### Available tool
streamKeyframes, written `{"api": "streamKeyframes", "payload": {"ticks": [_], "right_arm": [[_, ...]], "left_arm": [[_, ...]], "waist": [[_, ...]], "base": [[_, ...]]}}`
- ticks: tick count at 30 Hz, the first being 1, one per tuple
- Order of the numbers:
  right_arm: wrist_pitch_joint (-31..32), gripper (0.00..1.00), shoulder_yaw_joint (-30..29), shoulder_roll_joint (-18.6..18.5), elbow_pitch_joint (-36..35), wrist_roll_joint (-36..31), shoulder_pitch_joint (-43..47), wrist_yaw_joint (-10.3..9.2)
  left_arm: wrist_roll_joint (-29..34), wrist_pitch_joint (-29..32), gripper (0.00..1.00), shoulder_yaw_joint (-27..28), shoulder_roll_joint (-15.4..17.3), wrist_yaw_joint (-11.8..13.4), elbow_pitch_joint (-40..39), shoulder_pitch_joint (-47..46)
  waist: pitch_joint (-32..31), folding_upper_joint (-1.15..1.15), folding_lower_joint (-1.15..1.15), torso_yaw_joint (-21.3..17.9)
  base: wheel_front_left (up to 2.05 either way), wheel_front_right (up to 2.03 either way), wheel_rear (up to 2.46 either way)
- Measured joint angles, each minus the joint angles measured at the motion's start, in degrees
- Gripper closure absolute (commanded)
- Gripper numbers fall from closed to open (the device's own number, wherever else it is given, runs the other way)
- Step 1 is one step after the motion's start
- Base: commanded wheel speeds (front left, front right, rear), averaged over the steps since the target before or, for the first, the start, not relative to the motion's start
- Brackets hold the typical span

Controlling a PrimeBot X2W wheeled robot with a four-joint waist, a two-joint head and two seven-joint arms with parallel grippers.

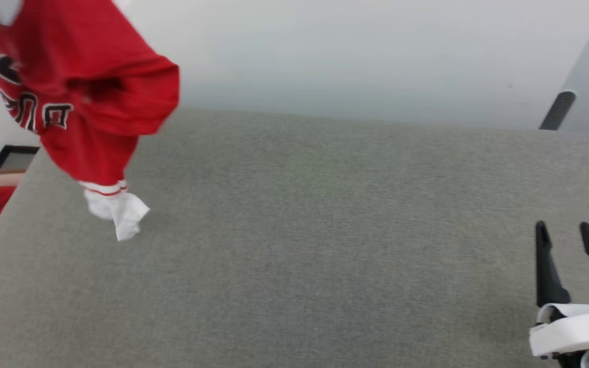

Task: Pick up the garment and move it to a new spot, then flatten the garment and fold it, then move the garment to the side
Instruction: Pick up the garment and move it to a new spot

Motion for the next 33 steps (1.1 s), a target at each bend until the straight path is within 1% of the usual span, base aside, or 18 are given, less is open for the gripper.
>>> {"api": "streamKeyframes", "payload": {"ticks": [5, 10, 15, 22, 26, 30, 33], "right_arm": [[-0.2, 0.0, -3.5, 0.0, 0.0, 0.1, 0.5, 0.0], [-0.8, 0.0, -6.4, 0.0, 0.6, 0.1, 0.1, 0.0], [-1.5, 0.0, -8.8, 0.0, 1.3, -0.1, -0.8, 0.0], [-2.6, 0.0, -9.0, 0.0, 3.0, 0.8, -1.7, 0.0], [-3.6, 0.0, -8.7, 0.0, 4.3, 1.6, -2.5, 0.0], [-4.6, 0.0, -7.9, 0.0, 6.1, 2.5, -2.8, 0.0], [-5.6, 0.0, -7.0, 0.0, 7.3, 2.9, -3.7, 0.0]], "left_arm": [[-1.3, 2.7, 1.0, -0.9, -1.2, 0.9, -6.6, 1.3], [-2.1, 5.7, 1.0, -2.0, -2.7, 3.0, -13.6, 2.6], [-3.8, 8.1, 1.0, -2.8, -5.6, 5.4, -19.6, 3.1], [-4.4, 10.6, 1.0, -5.6, -9.6, 7.7, -25.1, 4.0], [-4.9, 11.6, 1.0, -7.4, -11.2, 8.3, -26.5, 5.6], [-5.4, 11.9, 1.0, -9.0, -12.1, 8.6, -27.5, 8.4], [-5.5, 12.3, 1.0, -10.0, -11.9, 8.9, -28.3, 11.0]], "waist": [[0.1, 0.0, 0.0, -2.1], [0.5, 0.0, 0.0, -4.6], [1.2, 0.0, 0.0, -7.6], [2.8, 0.0, 0.0, -11.8], [4.3, 0.0, 0.0, -13.6], [6.2, 0.0, 0.0, -14.9], [7.6, 0.0, 0.0, -15.8]], "base": [[0.0, 0.0, 0.0], [0.0, 0.0, 0.0], [0.0, 0.0, 0.0], [0.0, 0.0, 0.0], [0.0, 0.0, 0.0], [0.0, 0.0, 0.0], [0.0, 0.0, 0.0]]}}
